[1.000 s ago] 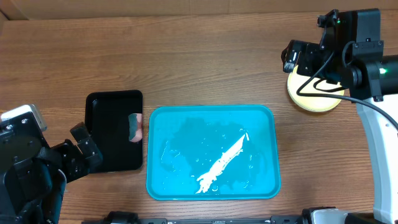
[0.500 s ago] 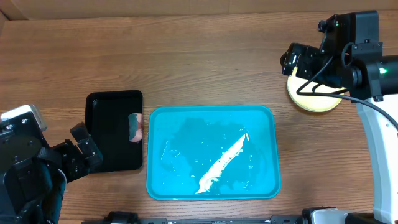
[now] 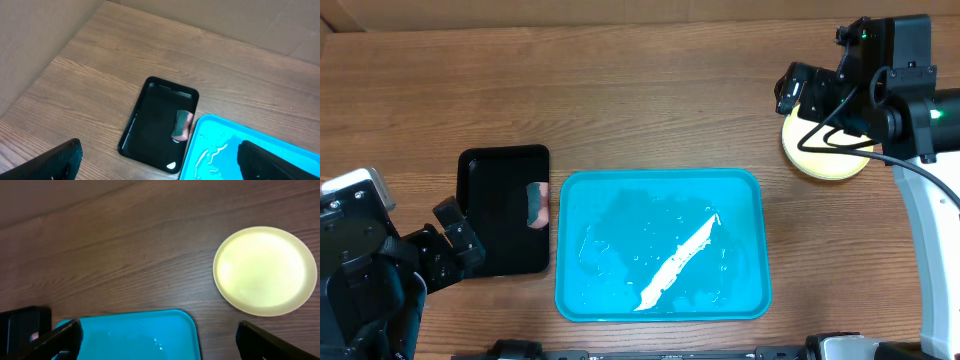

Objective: Clean dirty plates on tray and stack at the side

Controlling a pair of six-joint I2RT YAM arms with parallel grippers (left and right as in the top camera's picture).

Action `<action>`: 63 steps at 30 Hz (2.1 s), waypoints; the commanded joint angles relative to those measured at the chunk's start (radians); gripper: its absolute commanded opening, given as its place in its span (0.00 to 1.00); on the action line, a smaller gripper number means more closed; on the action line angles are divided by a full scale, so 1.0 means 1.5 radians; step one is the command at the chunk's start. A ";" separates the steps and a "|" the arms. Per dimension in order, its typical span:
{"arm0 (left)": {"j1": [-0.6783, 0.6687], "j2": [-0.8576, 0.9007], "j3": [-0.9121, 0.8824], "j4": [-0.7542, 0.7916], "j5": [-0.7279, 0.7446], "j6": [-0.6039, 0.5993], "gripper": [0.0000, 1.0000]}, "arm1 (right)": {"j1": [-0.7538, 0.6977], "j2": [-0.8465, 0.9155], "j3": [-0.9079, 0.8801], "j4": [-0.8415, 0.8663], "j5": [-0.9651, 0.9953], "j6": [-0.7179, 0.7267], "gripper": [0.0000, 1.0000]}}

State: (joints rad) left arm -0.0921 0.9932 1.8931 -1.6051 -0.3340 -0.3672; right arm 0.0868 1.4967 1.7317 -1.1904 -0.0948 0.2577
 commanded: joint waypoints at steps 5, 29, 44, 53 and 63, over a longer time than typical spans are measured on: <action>0.000 -0.002 -0.001 0.000 -0.009 -0.009 1.00 | 0.002 -0.071 -0.013 0.051 0.018 0.001 1.00; 0.000 -0.002 -0.001 0.000 -0.009 -0.009 0.99 | 0.002 -0.670 -0.629 0.455 0.067 0.006 1.00; 0.000 -0.002 -0.001 0.000 -0.009 -0.009 0.99 | 0.002 -0.940 -0.927 0.698 0.061 0.034 1.00; 0.000 -0.002 -0.001 0.000 -0.009 -0.009 1.00 | 0.002 -0.996 -1.024 0.778 0.060 0.041 1.00; 0.000 -0.002 -0.001 0.000 -0.009 -0.009 0.99 | 0.002 -0.996 -1.123 0.960 0.059 0.041 1.00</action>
State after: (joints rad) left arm -0.0921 0.9932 1.8912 -1.6051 -0.3340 -0.3672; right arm 0.0868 0.0135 0.0860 0.2062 -0.0006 0.3141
